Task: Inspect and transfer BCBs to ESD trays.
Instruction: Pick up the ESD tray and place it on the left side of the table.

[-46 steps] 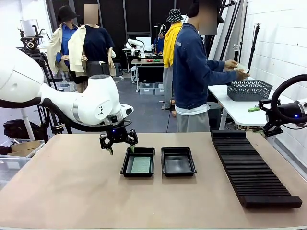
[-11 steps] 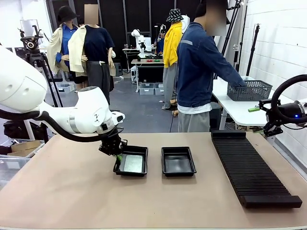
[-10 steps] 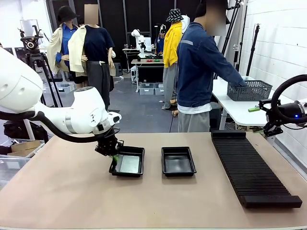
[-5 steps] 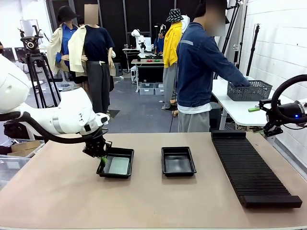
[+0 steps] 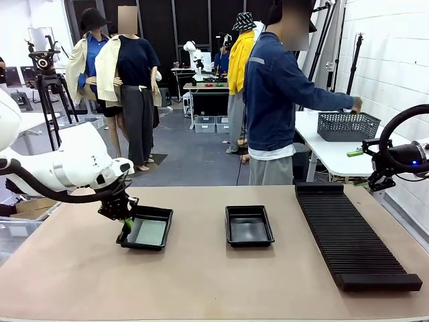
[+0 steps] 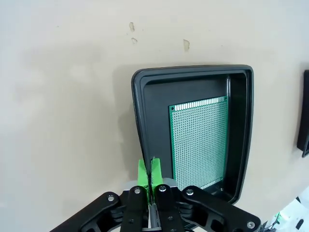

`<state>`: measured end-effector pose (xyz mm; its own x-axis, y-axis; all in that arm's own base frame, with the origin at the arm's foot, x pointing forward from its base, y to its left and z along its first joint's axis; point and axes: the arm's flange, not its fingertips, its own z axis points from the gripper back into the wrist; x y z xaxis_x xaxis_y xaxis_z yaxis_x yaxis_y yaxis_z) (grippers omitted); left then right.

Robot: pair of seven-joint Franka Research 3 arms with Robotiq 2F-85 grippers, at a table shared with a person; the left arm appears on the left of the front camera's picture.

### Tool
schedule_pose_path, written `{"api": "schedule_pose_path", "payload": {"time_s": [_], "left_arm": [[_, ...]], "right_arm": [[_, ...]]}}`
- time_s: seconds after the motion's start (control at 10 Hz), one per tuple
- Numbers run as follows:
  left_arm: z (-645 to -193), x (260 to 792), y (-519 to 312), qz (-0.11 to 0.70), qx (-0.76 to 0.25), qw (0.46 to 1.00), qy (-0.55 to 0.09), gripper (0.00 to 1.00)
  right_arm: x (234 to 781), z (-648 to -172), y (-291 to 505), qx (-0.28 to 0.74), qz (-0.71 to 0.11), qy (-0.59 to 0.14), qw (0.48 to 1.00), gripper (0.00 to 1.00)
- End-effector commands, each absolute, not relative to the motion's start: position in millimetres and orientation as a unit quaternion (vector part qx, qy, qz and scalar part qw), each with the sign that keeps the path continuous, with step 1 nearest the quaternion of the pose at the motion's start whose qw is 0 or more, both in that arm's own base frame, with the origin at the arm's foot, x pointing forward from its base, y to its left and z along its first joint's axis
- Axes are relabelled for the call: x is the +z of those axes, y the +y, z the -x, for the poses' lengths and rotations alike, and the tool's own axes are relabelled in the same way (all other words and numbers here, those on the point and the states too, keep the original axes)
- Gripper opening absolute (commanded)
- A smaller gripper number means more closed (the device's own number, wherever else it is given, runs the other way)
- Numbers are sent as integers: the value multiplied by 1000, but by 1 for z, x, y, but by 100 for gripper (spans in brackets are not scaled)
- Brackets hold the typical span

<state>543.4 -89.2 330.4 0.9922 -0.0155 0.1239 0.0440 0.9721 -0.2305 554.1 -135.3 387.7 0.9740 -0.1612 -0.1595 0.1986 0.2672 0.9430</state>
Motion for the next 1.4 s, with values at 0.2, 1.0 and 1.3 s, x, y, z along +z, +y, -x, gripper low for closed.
{"api": "schedule_pose_path", "payload": {"time_s": [0.2, 1.0, 1.3], "left_arm": [[-529, 336, -24, 125, -14, 991, -57, 0], [-520, 341, 78, 122, 14, 990, -68, 0], [-526, 346, 107, 134, 25, 989, -62, 0]], "right_arm": [[389, -549, -132, -116, -596, 19, 794, 100], [389, -549, -132, -116, -596, 19, 794, 100], [389, -549, -132, -116, -596, 19, 794, 100]]}}
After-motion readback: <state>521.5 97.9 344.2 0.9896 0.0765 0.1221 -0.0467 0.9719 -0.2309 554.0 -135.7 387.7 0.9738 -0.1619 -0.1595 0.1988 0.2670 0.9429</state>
